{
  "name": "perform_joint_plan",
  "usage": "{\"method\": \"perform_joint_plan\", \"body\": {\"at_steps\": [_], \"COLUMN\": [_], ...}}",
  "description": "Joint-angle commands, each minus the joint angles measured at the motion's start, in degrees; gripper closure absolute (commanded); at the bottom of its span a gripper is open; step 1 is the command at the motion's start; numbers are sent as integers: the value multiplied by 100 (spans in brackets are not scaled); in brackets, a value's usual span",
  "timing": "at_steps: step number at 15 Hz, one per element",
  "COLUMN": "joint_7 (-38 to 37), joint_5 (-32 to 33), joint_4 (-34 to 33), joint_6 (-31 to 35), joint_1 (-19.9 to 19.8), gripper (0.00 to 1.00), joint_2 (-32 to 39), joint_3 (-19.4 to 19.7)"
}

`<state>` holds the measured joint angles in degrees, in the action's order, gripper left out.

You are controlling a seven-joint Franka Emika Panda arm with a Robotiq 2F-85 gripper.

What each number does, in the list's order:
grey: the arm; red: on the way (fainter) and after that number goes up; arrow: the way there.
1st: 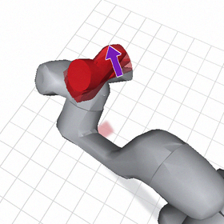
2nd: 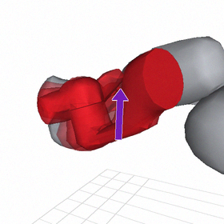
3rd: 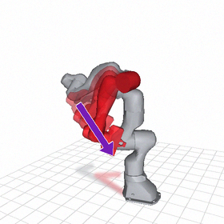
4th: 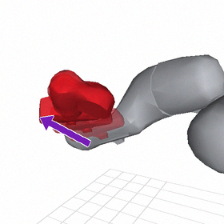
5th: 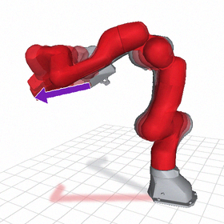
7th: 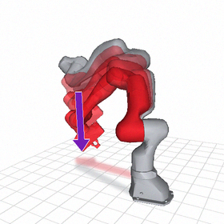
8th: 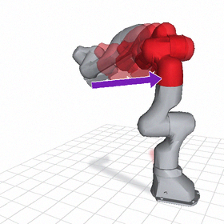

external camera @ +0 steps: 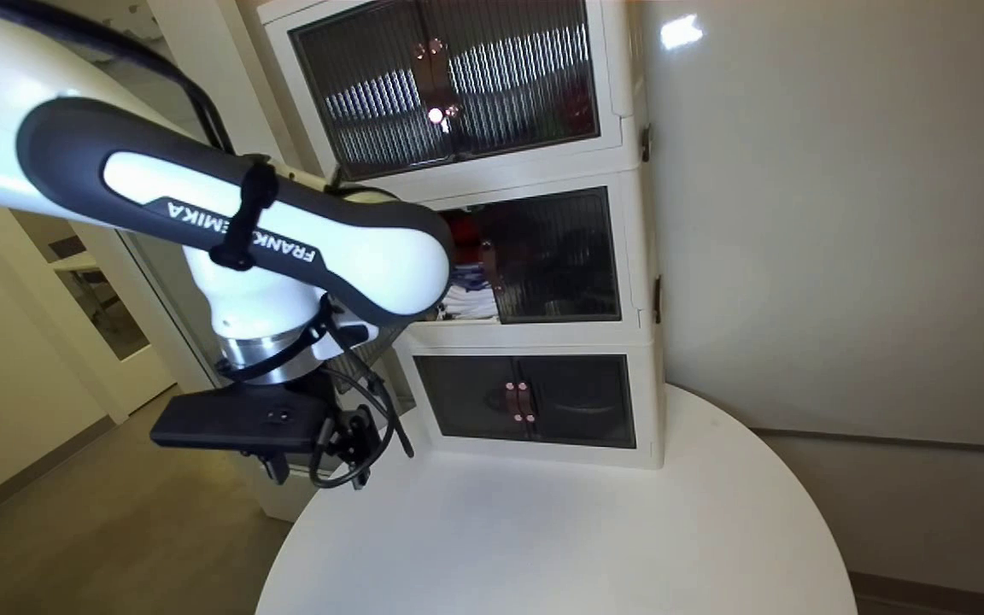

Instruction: Open the doors of the middle shelf

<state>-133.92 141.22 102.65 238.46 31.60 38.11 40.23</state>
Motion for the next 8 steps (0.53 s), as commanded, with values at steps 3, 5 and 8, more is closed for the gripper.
{"method": "perform_joint_plan", "body": {"at_steps": [3, 5, 8], "joint_7": [-256, -176, -101], "joint_5": [350, 320, 304], "joint_4": [-768, -771, -865], "joint_6": [626, 502, 508], "joint_1": [-148, -76, 35], "gripper": [0, 0, 0], "joint_2": [368, 479, 716], "joint_3": [159, 350, 618]}}
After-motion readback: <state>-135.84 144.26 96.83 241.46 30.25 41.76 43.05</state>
